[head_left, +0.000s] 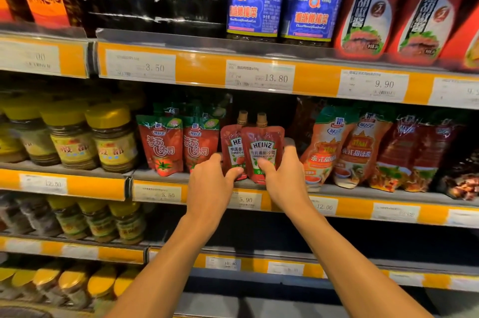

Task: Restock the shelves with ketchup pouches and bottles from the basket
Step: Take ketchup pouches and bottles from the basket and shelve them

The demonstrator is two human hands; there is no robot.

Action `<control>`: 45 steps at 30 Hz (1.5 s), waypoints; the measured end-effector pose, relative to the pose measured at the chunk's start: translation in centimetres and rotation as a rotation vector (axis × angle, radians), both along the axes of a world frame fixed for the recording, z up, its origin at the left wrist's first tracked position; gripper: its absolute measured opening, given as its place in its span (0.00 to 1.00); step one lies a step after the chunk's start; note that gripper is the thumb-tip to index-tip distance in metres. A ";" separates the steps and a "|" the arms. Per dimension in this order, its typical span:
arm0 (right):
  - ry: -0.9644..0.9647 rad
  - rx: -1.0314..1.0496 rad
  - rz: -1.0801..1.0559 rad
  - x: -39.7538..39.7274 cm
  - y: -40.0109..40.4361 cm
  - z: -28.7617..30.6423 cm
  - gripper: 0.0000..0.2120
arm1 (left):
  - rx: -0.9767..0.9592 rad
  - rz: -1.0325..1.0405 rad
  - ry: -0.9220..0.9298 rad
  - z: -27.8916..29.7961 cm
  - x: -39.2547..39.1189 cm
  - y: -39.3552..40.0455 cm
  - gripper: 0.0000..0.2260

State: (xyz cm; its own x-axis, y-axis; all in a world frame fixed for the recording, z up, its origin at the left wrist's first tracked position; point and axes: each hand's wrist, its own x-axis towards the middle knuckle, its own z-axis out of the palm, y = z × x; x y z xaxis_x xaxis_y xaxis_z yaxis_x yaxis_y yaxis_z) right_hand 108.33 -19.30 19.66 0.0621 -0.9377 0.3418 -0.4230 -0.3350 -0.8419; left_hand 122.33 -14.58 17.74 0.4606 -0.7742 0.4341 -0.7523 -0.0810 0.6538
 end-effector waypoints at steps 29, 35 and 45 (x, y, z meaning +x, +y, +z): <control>0.244 -0.442 -0.128 -1.0 6.3 0.1 0.22 | -0.078 -0.131 -0.577 -2.7 5.1 4.7 0.13; 0.774 -0.398 0.098 1.4 5.0 -0.5 0.17 | -0.064 -0.119 -0.620 -2.8 5.7 4.5 0.14; 0.987 -0.249 0.081 3.4 1.5 0.0 0.18 | -0.066 -0.104 -0.608 -3.7 6.4 4.5 0.15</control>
